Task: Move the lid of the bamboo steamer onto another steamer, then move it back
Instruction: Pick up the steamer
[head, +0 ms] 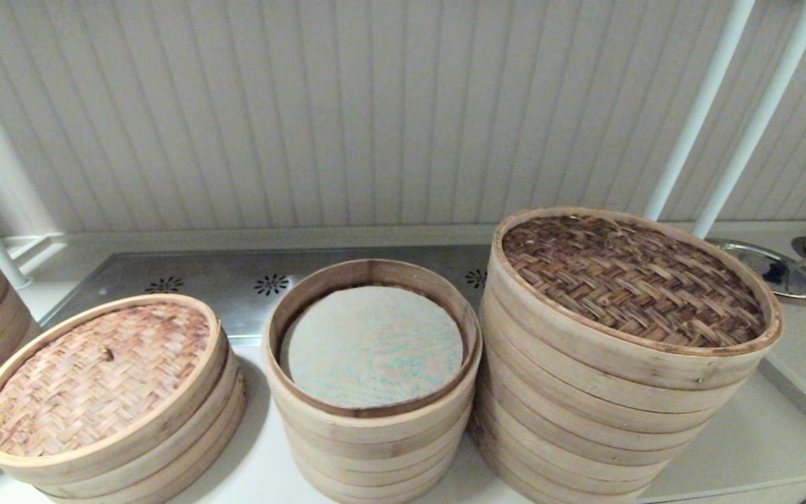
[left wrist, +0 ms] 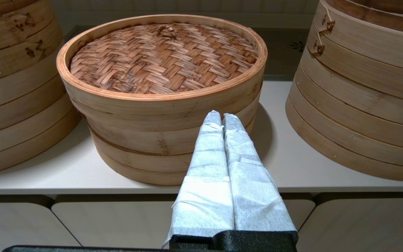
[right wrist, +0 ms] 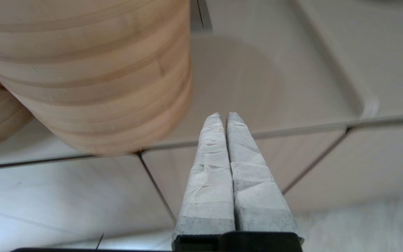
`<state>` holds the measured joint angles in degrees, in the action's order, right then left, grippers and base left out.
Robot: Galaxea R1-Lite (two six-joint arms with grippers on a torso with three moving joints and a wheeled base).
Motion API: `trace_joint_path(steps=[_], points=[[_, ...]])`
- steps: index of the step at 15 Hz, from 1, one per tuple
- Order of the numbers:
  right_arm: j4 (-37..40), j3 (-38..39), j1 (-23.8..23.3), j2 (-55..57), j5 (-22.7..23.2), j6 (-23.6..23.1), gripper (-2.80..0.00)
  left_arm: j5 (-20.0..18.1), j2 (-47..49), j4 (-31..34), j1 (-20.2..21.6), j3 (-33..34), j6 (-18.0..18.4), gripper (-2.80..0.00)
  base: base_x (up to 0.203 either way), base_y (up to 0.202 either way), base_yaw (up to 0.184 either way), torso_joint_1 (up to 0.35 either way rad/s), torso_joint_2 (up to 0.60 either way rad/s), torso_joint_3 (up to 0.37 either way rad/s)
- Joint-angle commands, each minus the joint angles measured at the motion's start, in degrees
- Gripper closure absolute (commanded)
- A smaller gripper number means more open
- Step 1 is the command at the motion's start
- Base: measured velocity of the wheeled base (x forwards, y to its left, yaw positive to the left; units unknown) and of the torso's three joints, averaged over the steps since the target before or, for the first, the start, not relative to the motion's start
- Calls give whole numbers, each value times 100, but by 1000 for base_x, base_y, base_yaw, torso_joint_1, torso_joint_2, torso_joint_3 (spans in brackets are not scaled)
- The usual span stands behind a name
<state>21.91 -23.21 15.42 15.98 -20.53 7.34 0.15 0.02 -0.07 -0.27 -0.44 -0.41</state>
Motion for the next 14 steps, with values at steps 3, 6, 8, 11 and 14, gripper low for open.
trace_joint_path(steps=[3, 6, 8, 11, 14], points=[[-30, 212, -1313, 14, 418, -171, 0, 3, -2, -1, 0, 0, -2, 0, 0, 0, 0, 0, 0, 0], [-104, 547, -1531, -722, 1503, -377, 0, 3, 5, -1, 0, 0, -2, 0, 0, 0, 0, 0, 0, 0], [-347, 865, -1533, -1304, 2131, -585, 0, 3, 6, -1, 0, 0, -2, 0, 0, 0, 0, 0, 0, 0], [-1428, 1794, -1533, -1550, 2158, -970, 0, 3, 4, -1, 0, 0, -2, 0, 0, 0, 0, 0, 0, 0], [-2497, 2329, -1533, -1563, 2033, -1167, 0, 3, -2, -1, 0, 0, -2, 0, 0, 0, 0, 0, 0, 0]])
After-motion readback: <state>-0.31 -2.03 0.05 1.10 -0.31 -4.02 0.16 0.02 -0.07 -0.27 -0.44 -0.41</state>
